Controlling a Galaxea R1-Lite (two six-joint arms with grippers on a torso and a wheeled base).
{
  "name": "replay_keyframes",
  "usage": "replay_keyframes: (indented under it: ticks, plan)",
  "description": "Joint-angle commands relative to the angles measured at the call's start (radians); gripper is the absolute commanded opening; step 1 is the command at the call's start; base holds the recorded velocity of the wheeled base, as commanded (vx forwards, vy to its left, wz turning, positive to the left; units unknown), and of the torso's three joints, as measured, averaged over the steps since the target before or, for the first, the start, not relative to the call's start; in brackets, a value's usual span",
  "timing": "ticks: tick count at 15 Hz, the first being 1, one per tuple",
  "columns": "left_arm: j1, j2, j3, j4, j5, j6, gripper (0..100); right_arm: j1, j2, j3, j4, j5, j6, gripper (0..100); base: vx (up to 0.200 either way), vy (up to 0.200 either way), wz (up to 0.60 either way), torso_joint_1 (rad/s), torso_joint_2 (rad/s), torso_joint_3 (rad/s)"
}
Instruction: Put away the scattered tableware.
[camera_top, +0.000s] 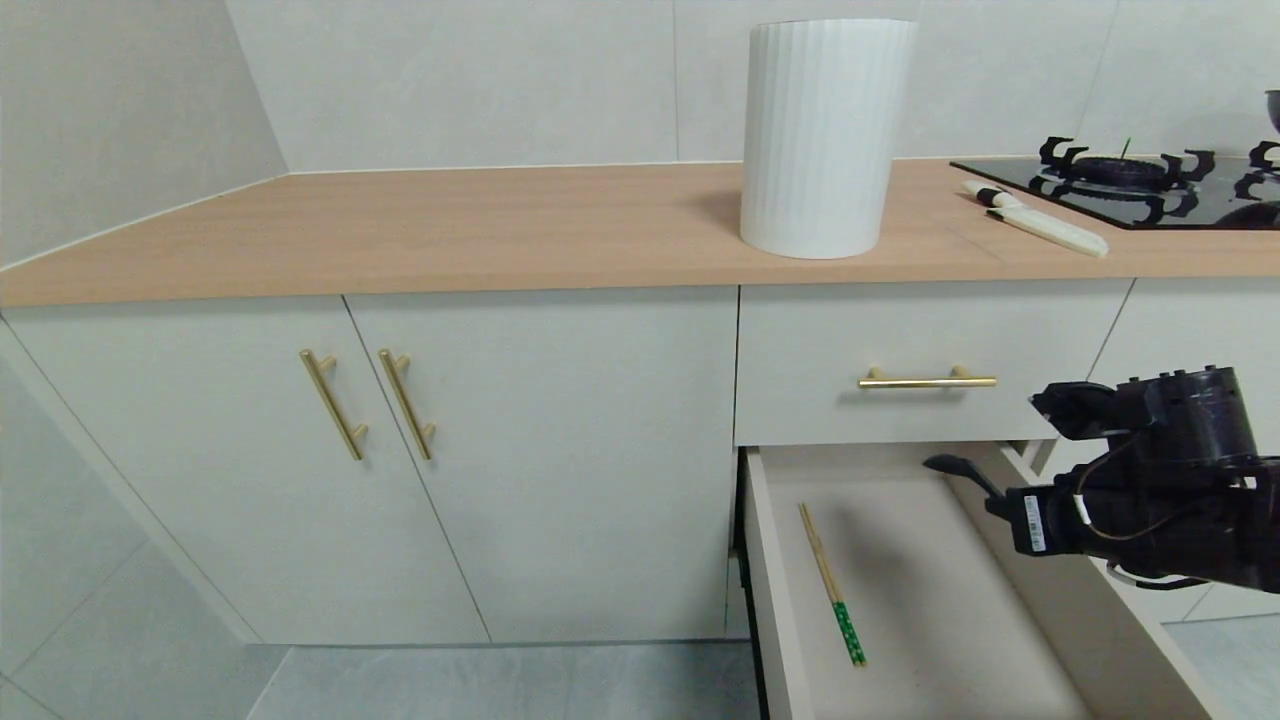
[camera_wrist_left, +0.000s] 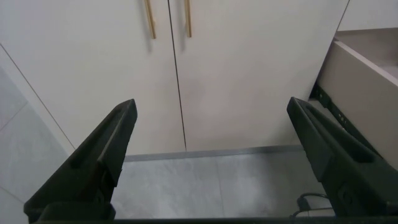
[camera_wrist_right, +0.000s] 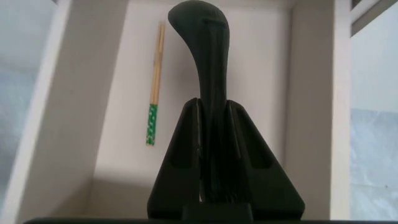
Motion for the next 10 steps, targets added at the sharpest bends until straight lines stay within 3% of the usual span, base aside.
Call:
replay_keyframes:
  ticks: [1, 5, 10]
  plan:
    - [0.000, 0.000, 0.000, 0.000, 0.000, 0.000, 100, 0.002, 0.086, -0.001, -0.013, -0.001, 0.000, 0, 0.000, 0.000, 0.00, 0.000, 0.00, 0.000]
    - [0.000, 0.000, 0.000, 0.000, 0.000, 0.000, 100, 0.042, 0.244, -0.039, -0.019, -0.042, 0.021, 0, 0.000, 0.000, 0.00, 0.000, 0.00, 0.000]
    - [0.000, 0.000, 0.000, 0.000, 0.000, 0.000, 100, 0.062, 0.486, -0.047, -0.234, -0.156, 0.092, 0, 0.000, 0.000, 0.00, 0.000, 0.00, 0.000]
